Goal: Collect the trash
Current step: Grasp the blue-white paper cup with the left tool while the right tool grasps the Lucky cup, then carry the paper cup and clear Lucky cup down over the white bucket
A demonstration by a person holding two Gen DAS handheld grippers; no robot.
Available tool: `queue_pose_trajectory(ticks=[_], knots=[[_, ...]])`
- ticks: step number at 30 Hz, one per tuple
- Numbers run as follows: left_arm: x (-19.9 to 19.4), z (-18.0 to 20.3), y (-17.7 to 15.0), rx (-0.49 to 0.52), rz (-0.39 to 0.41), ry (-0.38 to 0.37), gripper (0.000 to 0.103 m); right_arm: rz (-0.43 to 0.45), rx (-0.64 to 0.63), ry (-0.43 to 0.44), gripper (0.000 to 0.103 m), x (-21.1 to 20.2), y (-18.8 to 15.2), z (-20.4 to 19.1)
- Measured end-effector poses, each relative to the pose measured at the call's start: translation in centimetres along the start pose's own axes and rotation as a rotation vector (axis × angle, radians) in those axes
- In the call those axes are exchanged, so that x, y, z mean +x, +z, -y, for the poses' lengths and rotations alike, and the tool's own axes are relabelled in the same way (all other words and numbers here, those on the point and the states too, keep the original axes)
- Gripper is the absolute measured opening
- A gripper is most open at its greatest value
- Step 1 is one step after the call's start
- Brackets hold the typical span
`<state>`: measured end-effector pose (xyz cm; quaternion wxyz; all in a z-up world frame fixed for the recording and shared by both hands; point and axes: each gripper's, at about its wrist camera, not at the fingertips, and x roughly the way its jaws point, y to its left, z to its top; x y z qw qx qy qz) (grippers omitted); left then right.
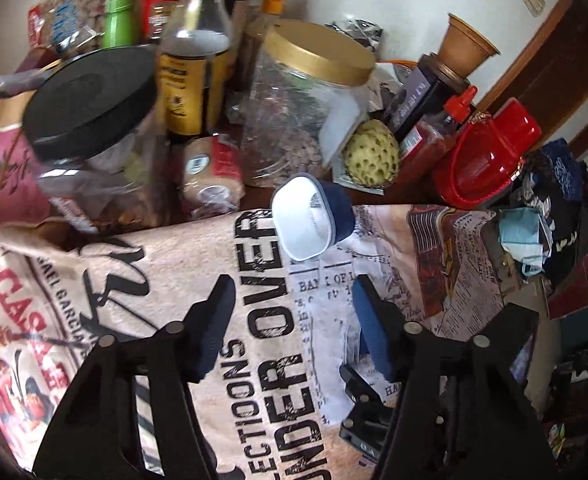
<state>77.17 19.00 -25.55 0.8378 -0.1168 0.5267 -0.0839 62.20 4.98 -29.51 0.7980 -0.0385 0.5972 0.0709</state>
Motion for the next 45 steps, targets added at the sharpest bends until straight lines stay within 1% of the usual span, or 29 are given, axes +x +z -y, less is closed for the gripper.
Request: queue_pose_trajectory(ticks=[1,2,4,6,9,11,14,16,17,18,20,21,22,23,26,30,34,39,41,44,45], knots=[[0.5,0.3,0.2,0.012,-0.004,-0.006,0.051,0.006,0.012,0.011,0.074,-0.5,-0.2,0.5],[1.0,0.5,0.4,0.019,-0.011,-0.014,0.048,0.012,0.023,0.016,0.073,-0.9,-0.3,0.9],[2.2,0.9,1.0,0.026,-0.029,-0.04,0.039,0.035,0.047,0.016,0.073,-2.5,-0.6,2.2],[3.2,1.3,1.4,0.027,-0.041,-0.054,0.034,0.057,0.069,0.012,0.073,-3.8,-0.7,3.4],[4.5,1.7,2.1,0.015,-0.041,-0.066,0.032,0.103,0.116,0.006,0.073,-6.4,-0.9,6.0],[5.4,1.8,2.7,-0.006,-0.039,-0.097,0.027,0.124,0.14,0.003,0.073,-7.9,-1.0,7.1],[6.7,1.8,3.1,-0.028,-0.039,-0.106,0.023,0.158,0.181,0.003,0.073,-9.6,-1.2,8.1],[7.7,1.9,3.1,-0.042,-0.061,-0.1,0.009,0.185,0.201,0.001,0.073,-10.9,-1.4,9.3],[7.7,2.1,3.0,-0.049,-0.058,-0.116,0.005,0.2,0.206,-0.002,0.072,-11.6,-1.6,9.8],[7.5,2.2,2.9,-0.053,-0.05,-0.115,0.004,0.209,0.207,-0.005,0.072,-11.7,-1.3,9.4],[6.6,3.0,2.5,-0.038,-0.024,-0.091,0.004,0.234,0.208,-0.006,0.072,-12.7,-1.6,9.9],[5.9,3.4,2.2,-0.029,-0.01,-0.083,0.004,0.243,0.207,-0.001,0.072,-12.6,-1.5,9.3],[5.1,3.9,1.9,-0.023,0.003,-0.078,0.004,0.251,0.206,0.008,0.072,-13.1,-1.7,9.6],[4.2,4.3,1.5,-0.017,0.017,-0.071,0.004,0.258,0.203,0.015,0.071,-12.7,-1.6,9.2],[1.7,5.5,0.4,-0.006,0.053,-0.048,0.004,0.295,0.18,0.034,0.071,-13.9,-2.1,9.6],[-2.9,7.9,-1.8,0.009,0.131,-0.004,0.004,0.344,0.15,0.062,0.07,-15.9,-3.0,10.3],[-7.3,10.6,-4.2,0.019,0.213,0.044,0.004,0.383,0.088,0.088,0.069,-18.1,-4.6,11.3],[-11.9,13.6,-8.3,-0.023,0.303,0.088,0.004,0.412,-0.001,0.137,0.066,-19.9,-6.8,12.2],[-13.5,14.3,-10.0,-0.05,0.328,0.091,0.004,0.422,-0.034,0.158,0.066,-20.5,-7.6,12.6],[-15.7,15.6,-12.5,-0.089,0.362,0.115,0.004,0.426,-0.078,0.192,0.064,-21.2,-8.4,13.1],[-16.5,16.0,-13.3,-0.103,0.374,0.123,0.004,0.425,-0.089,0.205,0.02,-21.4,-8.6,13.2]])
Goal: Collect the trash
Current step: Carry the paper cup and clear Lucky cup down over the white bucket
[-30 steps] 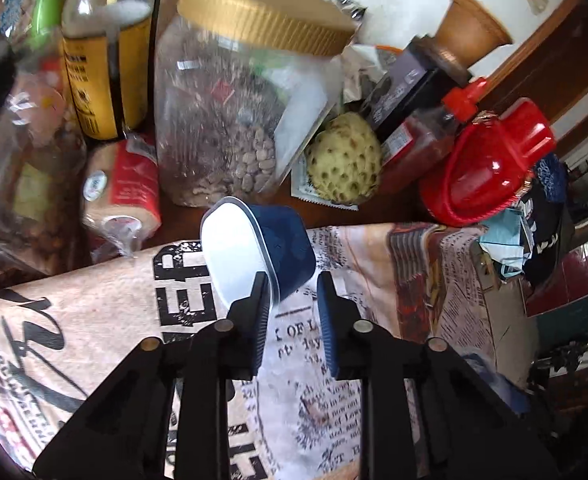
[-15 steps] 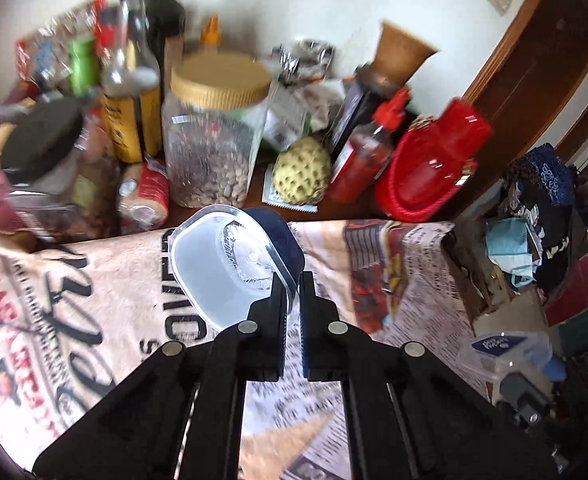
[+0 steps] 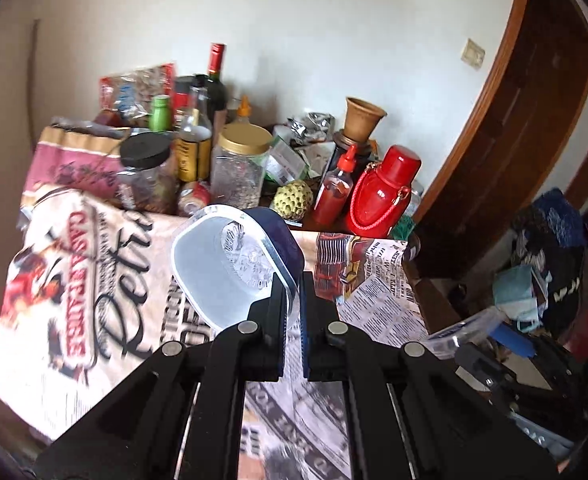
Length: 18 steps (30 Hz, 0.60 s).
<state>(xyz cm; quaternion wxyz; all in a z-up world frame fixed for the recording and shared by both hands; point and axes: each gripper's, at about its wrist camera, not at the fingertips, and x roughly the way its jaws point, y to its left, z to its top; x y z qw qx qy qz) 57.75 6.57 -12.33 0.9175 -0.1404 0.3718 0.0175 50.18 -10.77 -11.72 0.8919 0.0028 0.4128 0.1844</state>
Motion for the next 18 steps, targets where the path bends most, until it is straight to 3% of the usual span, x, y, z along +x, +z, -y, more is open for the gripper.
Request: queue_pose_trajectory(ticks=[1,2,6,13,16,18], knots=[[-0.9,0.0,-0.4,-0.01,0.008,0.007,0.004,-0.034,-0.015,0.031,0.007,0.1,0.0,0.0],[-1.8,0.0,-0.9,-0.02,0.015,0.016,0.004,-0.069,-0.011,0.064,0.004,0.4,0.0,0.0],[-4.3,0.1,-2.2,-0.031,0.032,0.055,0.004,-0.123,-0.053,0.076,0.003,1.5,-0.6,-0.5],[-6.3,-1.0,-4.6,-0.037,-0.004,0.116,0.004,-0.261,0.015,0.184,0.005,4.0,-4.5,0.3],[-5.7,-1.4,-5.6,-0.026,-0.041,0.122,0.004,-0.291,0.015,0.156,0.021,3.9,-6.2,0.8],[-4.9,-1.5,-6.2,-0.023,-0.072,0.114,0.004,-0.302,0.031,0.147,0.044,3.8,-6.8,1.3]])
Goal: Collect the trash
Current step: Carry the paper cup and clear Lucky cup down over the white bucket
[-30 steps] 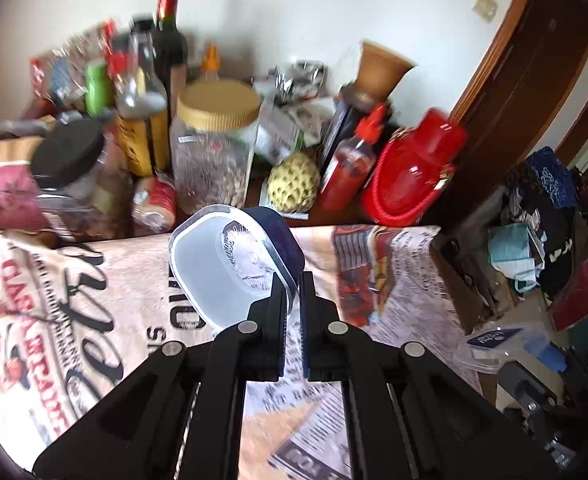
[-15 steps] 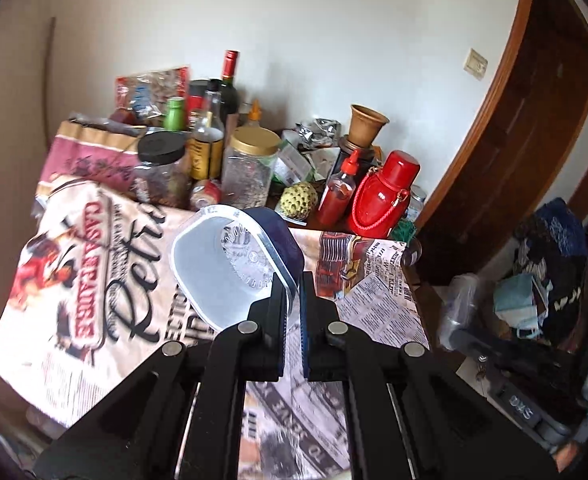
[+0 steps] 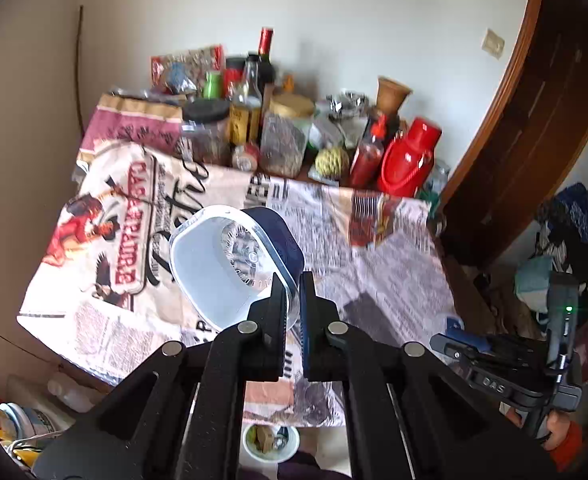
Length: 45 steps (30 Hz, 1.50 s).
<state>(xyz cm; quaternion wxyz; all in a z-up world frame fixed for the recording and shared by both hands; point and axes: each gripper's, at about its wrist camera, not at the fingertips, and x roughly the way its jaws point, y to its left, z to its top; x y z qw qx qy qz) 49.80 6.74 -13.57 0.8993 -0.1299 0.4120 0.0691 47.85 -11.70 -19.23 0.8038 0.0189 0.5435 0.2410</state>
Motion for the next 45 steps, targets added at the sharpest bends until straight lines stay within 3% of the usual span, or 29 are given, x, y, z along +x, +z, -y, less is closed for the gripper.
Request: queue_pose_trajectory(ticks=[4,6,8,13,17,25,26,35,45], knots=[[1.3,0.3,-0.8,0.017,-0.045,-0.022,0.004,0.034,0.07,-0.045,0.058,-1.3,-1.2,1.5],[1.9,0.7,-1.0,0.034,-0.061,-0.028,0.004,0.06,0.12,-0.093,0.076,-1.6,-1.7,2.8],[2.4,1.1,-1.2,0.046,-0.074,-0.036,0.004,0.067,0.167,-0.154,0.084,-1.5,-2.0,4.2],[3.6,1.9,-1.5,0.087,-0.103,-0.036,0.004,-0.016,0.327,-0.262,0.084,1.8,-2.5,9.7],[4.3,1.8,-1.7,0.076,-0.12,-0.028,0.004,-0.053,0.411,-0.251,0.084,4.0,-2.7,12.1],[5.2,1.3,-2.4,0.04,-0.149,0.022,0.004,-0.085,0.272,-0.381,0.082,7.1,-1.5,11.5],[5.3,1.2,-2.5,0.032,-0.15,0.026,0.004,-0.089,0.245,-0.4,0.076,7.3,-1.4,11.3],[4.1,1.9,-2.5,0.031,-0.125,0.005,0.004,-0.003,0.173,-0.359,0.072,4.8,-0.9,9.6],[-2.1,1.7,-3.2,0.1,-0.02,-0.101,0.004,0.218,0.095,-0.279,0.072,-4.8,-2.1,0.1]])
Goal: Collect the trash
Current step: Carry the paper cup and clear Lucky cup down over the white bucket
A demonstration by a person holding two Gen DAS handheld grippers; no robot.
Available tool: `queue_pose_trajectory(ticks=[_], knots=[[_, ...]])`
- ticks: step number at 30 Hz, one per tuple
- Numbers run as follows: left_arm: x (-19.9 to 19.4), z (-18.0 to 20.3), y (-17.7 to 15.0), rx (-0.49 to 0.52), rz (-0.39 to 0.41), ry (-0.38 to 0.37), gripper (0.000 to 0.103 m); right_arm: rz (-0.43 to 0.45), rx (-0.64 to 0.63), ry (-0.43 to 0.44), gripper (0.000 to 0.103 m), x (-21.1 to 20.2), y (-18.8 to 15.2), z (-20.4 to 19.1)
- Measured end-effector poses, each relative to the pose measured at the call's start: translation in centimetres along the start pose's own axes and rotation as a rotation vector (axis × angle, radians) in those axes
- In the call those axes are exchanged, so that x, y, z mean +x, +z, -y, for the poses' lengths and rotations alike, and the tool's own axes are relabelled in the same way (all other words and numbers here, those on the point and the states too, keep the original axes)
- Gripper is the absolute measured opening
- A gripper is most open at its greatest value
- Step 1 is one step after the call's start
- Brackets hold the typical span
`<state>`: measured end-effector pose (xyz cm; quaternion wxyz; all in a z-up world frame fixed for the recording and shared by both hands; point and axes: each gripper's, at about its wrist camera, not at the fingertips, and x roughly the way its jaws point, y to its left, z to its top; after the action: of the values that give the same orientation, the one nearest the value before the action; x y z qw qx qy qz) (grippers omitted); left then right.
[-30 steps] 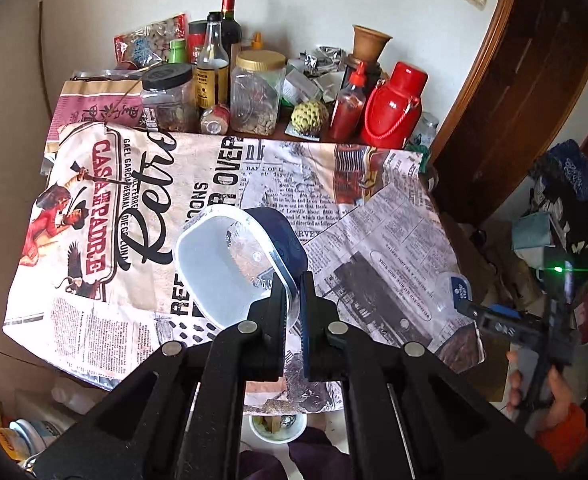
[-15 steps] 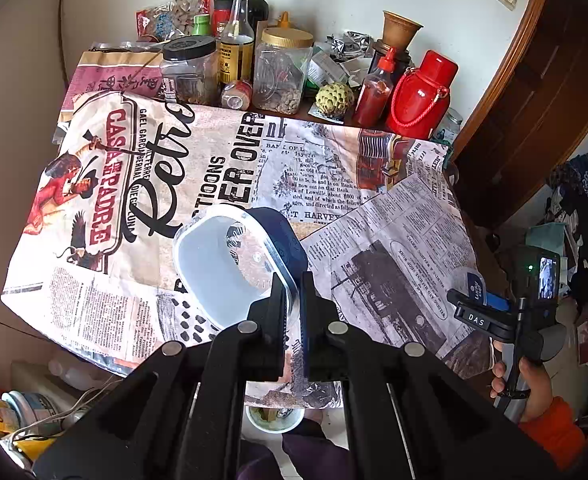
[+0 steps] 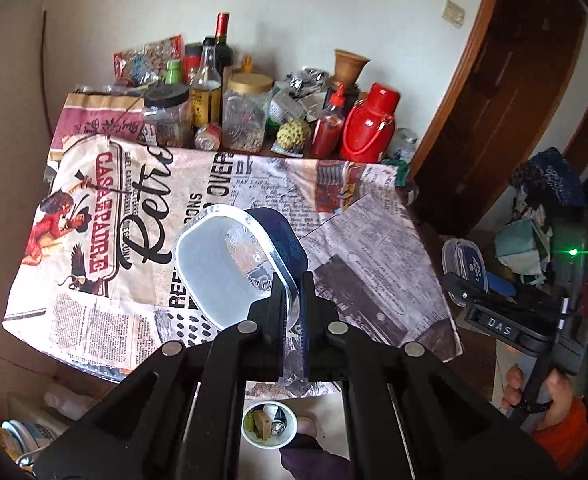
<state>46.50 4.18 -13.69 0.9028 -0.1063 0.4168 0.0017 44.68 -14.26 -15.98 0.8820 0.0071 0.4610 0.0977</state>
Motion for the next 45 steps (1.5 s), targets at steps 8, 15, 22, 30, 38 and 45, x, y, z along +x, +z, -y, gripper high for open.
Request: queue_pose_trajectory(ticks=[8,15,22,30,38,45], knots=[[-9.0,-1.5,-4.9,0.073,0.077,-0.069,0.004,0.158,0.02,0.054,0.072,-10.2,-4.2,-6.1],[-15.1,-2.9,-11.2,0.118,0.085,-0.112,0.004,0.237,0.04,0.047,0.072,-16.0,-10.0,-9.4],[-17.5,-2.9,-15.8,0.141,0.035,-0.148,0.004,0.183,0.068,0.025,0.072,-18.2,-14.9,-9.8],[-16.2,-2.1,-19.0,0.115,-0.042,-0.141,0.004,0.077,0.053,0.043,0.072,-16.6,-17.9,-8.8],[-10.2,-1.1,-22.0,0.059,-0.155,-0.097,0.004,-0.032,-0.022,0.11,0.072,-10.9,-19.5,-7.7],[-1.3,-1.6,-26.0,0.017,-0.247,-0.061,0.004,-0.115,-0.066,0.094,0.072,-3.1,-22.8,-5.7]])
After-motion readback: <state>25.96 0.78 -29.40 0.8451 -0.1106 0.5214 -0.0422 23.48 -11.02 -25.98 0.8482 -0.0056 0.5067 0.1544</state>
